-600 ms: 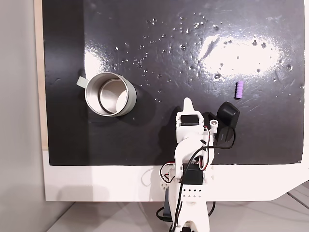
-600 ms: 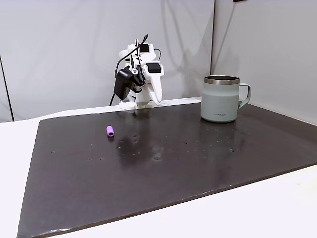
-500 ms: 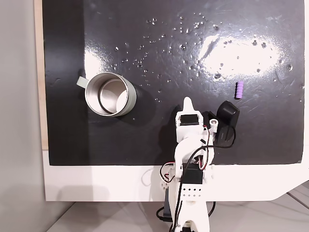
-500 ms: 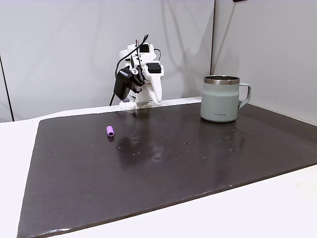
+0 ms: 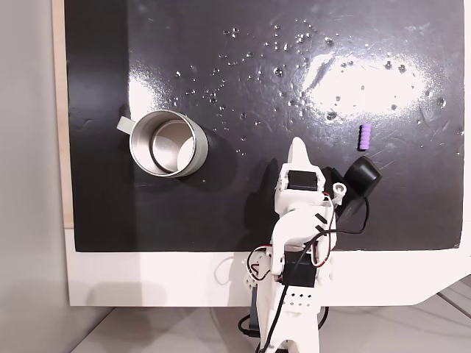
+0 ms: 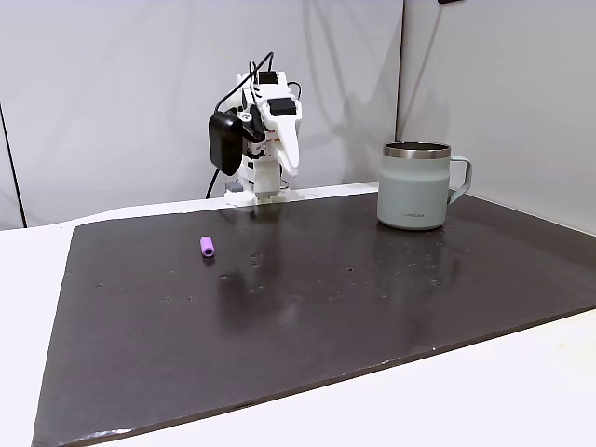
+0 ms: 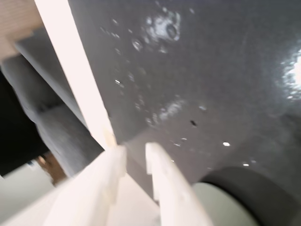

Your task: Grasp a pengrip and put it in the cup.

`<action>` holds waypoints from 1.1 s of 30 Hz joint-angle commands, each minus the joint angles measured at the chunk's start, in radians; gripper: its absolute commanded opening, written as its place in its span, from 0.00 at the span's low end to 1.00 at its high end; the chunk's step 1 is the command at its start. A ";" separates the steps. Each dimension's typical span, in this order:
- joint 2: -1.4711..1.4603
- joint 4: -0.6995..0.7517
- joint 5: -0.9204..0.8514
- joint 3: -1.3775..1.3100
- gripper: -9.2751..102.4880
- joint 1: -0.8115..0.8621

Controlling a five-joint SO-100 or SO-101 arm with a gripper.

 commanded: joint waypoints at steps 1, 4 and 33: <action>-0.250 -0.020 0.100 -0.232 0.08 0.057; -0.508 0.005 0.199 -0.445 0.08 0.104; -1.494 0.465 0.482 -1.226 0.28 0.425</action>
